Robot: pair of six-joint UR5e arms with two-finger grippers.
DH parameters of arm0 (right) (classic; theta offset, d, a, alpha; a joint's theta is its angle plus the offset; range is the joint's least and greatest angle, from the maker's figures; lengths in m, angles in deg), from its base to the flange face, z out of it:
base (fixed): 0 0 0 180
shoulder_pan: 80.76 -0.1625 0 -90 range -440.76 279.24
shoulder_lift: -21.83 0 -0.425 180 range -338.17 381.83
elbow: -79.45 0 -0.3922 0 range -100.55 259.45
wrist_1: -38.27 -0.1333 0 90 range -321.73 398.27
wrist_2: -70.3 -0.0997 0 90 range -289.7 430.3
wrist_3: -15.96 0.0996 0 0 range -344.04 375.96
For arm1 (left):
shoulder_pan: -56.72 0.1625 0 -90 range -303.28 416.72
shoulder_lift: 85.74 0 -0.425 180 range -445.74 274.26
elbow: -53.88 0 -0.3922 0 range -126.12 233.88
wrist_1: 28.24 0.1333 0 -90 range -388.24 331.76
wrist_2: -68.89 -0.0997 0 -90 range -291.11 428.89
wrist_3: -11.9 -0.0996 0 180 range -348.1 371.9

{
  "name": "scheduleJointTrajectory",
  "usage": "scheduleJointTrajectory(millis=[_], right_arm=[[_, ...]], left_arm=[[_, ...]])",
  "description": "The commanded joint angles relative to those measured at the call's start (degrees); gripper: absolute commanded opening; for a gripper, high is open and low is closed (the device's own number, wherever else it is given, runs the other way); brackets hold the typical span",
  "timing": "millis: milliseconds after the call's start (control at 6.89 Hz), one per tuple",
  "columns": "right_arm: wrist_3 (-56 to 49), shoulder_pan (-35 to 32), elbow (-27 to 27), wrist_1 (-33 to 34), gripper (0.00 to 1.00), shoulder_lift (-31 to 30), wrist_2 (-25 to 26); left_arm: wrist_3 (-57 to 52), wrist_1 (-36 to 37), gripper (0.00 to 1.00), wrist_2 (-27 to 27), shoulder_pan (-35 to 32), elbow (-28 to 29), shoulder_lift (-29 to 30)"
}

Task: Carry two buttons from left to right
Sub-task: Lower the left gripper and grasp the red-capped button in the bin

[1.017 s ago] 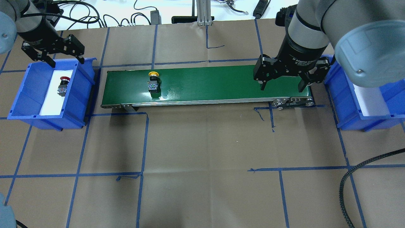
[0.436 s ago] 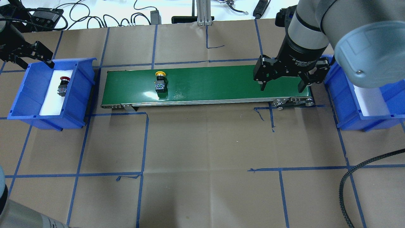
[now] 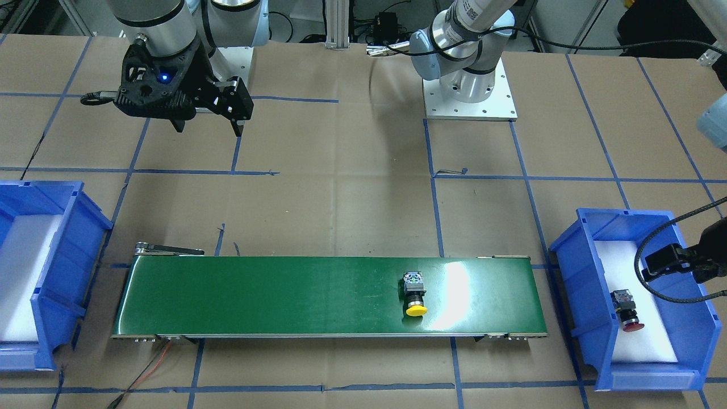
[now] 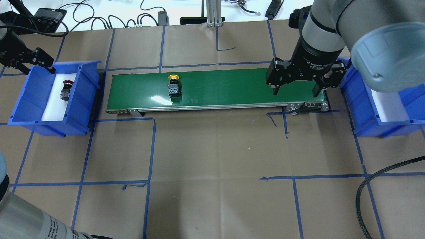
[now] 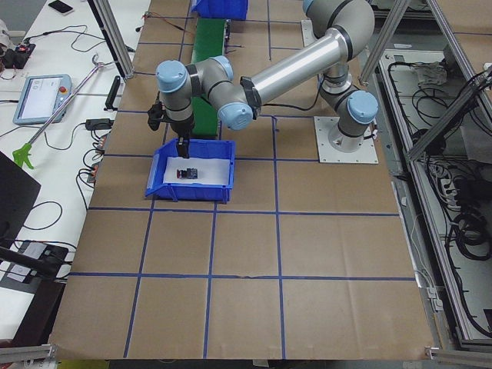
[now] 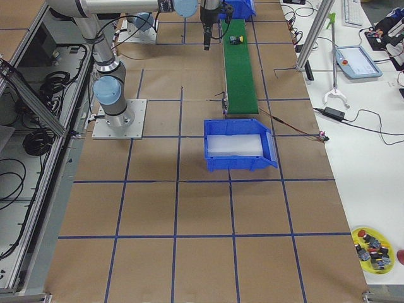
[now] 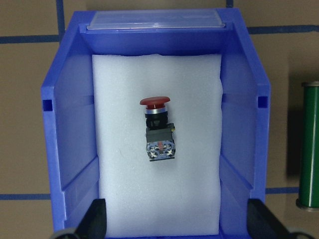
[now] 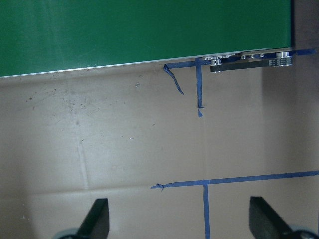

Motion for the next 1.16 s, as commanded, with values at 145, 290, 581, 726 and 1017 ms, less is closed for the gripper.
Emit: scheduleJointTrajectory(millis=[145,290,581,726,1017], right_arm=[[0.0,0.0,-0.09,-0.09,1.0,0.0,0.0],[0.0,0.0,-0.09,-0.09,1.0,0.0,0.0],[0.09,0.0,-0.09,-0.09,1.0,0.0,0.09],[0.09,0.0,-0.09,-0.09,1.0,0.0,0.0],[0.0,0.0,-0.09,-0.09,1.0,0.0,0.09]], left_arm=[[0.02,5.34,1.0,0.15,0.03,-1.72,3.84],[0.03,6.93,1.0,0.15,0.03,-2.68,4.55],[0.29,14.29,1.0,-0.02,0.03,-6.36,7.35],[0.38,14.85,1.0,-0.02,0.03,-6.99,7.8],[0.38,15.2,1.0,-0.11,0.03,-7.78,8.51]])
